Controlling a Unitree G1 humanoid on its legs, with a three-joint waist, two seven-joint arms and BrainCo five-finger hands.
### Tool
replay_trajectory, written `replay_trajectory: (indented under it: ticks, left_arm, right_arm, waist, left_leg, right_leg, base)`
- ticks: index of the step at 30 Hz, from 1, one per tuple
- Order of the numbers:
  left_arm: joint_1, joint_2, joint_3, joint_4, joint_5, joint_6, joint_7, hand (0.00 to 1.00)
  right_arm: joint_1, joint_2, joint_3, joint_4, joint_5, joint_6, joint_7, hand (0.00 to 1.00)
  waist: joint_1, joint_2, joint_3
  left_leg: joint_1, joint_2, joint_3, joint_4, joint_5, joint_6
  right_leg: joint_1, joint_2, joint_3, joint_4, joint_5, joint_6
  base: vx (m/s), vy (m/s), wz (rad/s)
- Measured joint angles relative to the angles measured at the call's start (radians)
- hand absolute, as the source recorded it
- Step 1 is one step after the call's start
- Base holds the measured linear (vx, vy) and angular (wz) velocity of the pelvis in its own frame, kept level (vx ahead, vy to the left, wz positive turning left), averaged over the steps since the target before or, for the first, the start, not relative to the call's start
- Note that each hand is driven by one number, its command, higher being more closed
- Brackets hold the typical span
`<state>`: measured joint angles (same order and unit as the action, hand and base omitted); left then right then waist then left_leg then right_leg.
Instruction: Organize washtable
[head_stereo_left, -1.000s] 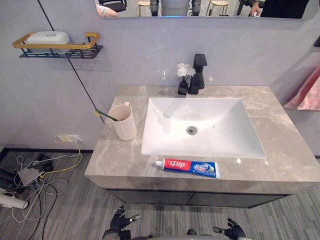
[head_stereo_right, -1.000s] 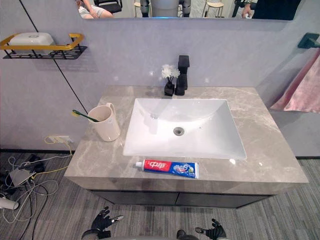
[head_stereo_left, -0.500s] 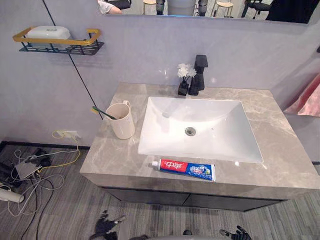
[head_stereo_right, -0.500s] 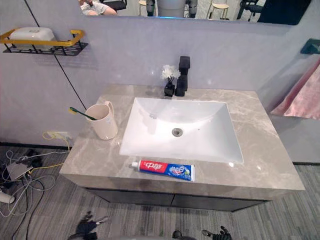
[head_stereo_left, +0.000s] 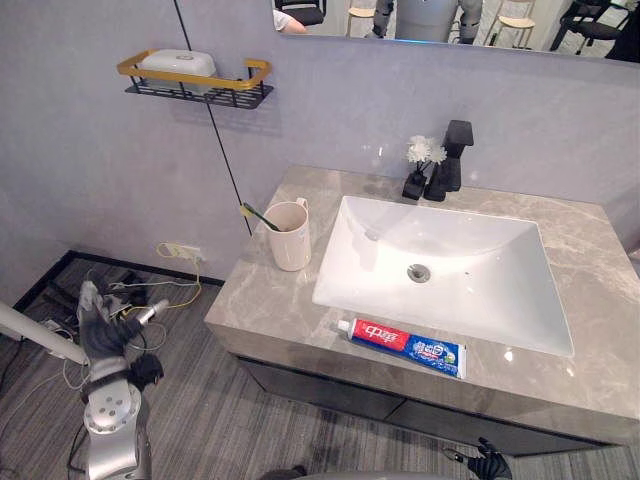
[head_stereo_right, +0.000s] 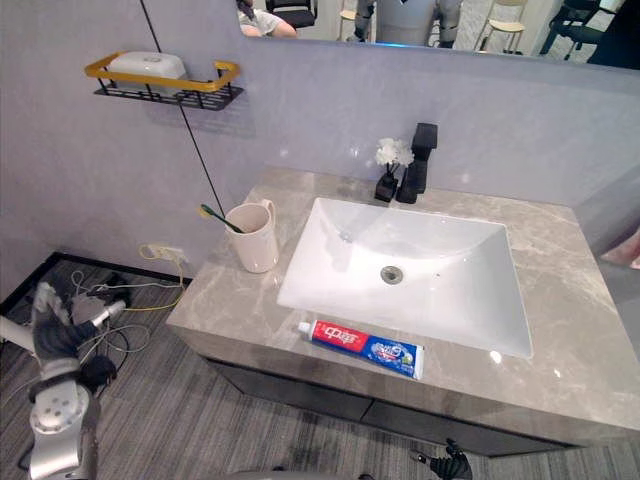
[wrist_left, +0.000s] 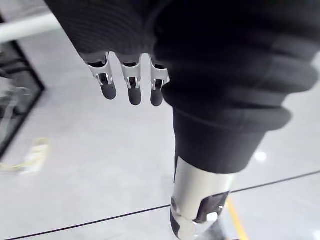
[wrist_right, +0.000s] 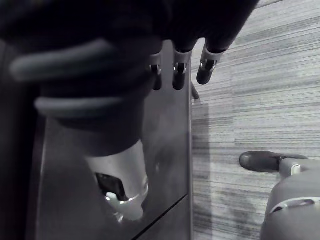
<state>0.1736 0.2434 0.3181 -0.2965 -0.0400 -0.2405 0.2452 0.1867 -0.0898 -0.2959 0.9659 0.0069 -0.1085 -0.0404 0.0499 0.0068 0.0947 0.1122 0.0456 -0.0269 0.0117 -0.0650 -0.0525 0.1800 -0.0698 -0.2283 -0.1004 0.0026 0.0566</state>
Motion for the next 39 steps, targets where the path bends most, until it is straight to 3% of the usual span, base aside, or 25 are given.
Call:
replay_trajectory:
  ticks: [5, 7, 13, 18, 25, 31, 39]
  left_arm:
    - [-0.034, 0.016, -0.231, -0.232, 0.173, -0.023, 0.008, 0.00]
    - [-0.059, 0.062, -0.357, -0.301, 0.271, -0.034, -0.010, 0.00]
    - [-0.117, 0.110, -0.535, -0.335, 0.391, -0.048, -0.075, 0.00]
    - [-0.209, 0.131, -0.737, -0.259, 0.452, -0.051, -0.142, 0.00]
    - [-0.254, 0.093, -0.839, 0.002, 0.497, -0.033, -0.210, 0.00]
    - [-0.280, 0.053, -0.867, 0.166, 0.568, 0.006, -0.227, 0.00]
    - [-0.284, 0.035, -0.871, 0.262, 0.626, 0.038, -0.238, 0.00]
  right_arm:
    - [0.008, 0.010, 0.023, 0.002, 0.003, 0.000, 0.003, 0.00]
    - [0.011, 0.012, 0.044, 0.018, 0.003, -0.001, 0.007, 0.00]
    - [0.017, 0.000, 0.081, 0.043, 0.004, -0.001, 0.023, 0.00]
    - [-0.002, -0.018, 0.129, 0.061, 0.002, -0.001, 0.025, 0.00]
    - [-0.032, -0.027, 0.150, 0.068, 0.002, -0.001, 0.025, 0.00]
    - [-0.033, -0.034, 0.150, 0.068, 0.002, 0.000, 0.024, 0.00]
    - [-0.044, -0.035, 0.147, 0.065, 0.002, 0.001, 0.021, 0.00]
  waist:
    - [-0.005, -0.002, -0.001]
    - [-0.010, -0.004, -0.006]
    - [-0.031, -0.002, -0.027]
    - [-0.044, -0.002, -0.027]
    - [-0.091, 0.005, -0.025]
    - [-0.095, 0.017, -0.018]
    - [-0.120, 0.025, -0.002]
  left_leg:
    - [-0.002, -0.004, -0.014, 0.008, 0.001, 0.001]
    - [-0.002, -0.004, -0.018, 0.008, 0.001, 0.001]
    - [-0.012, -0.004, -0.015, 0.008, 0.001, 0.001]
    - [-0.011, -0.004, 0.000, 0.013, 0.000, 0.001]
    - [-0.012, -0.004, 0.001, 0.007, 0.001, 0.002]
    - [-0.011, -0.004, 0.002, 0.004, 0.001, 0.002]
    - [-0.009, -0.004, 0.002, 0.002, 0.001, 0.002]
  right_leg:
    - [0.006, -0.002, -0.008, 0.000, 0.000, 0.000]
    - [0.002, -0.002, -0.010, -0.002, 0.000, 0.000]
    - [-0.010, -0.001, -0.005, -0.003, 0.001, -0.001]
    - [-0.016, -0.002, 0.012, -0.003, 0.002, -0.001]
    - [-0.023, -0.001, 0.015, -0.003, 0.003, 0.000]
    - [-0.024, -0.002, 0.017, -0.004, 0.004, 0.000]
    - [-0.024, -0.002, 0.017, -0.004, 0.004, 0.000]
  base:
    - [-0.04, -0.001, 0.06]
    - [-0.05, -0.003, 0.03]
    - [-0.01, 0.002, -0.02]
    - [-0.01, 0.010, -0.10]
    - [0.00, 0.000, 0.00]
    - [0.00, 0.001, -0.01]
    - [0.00, 0.000, 0.00]
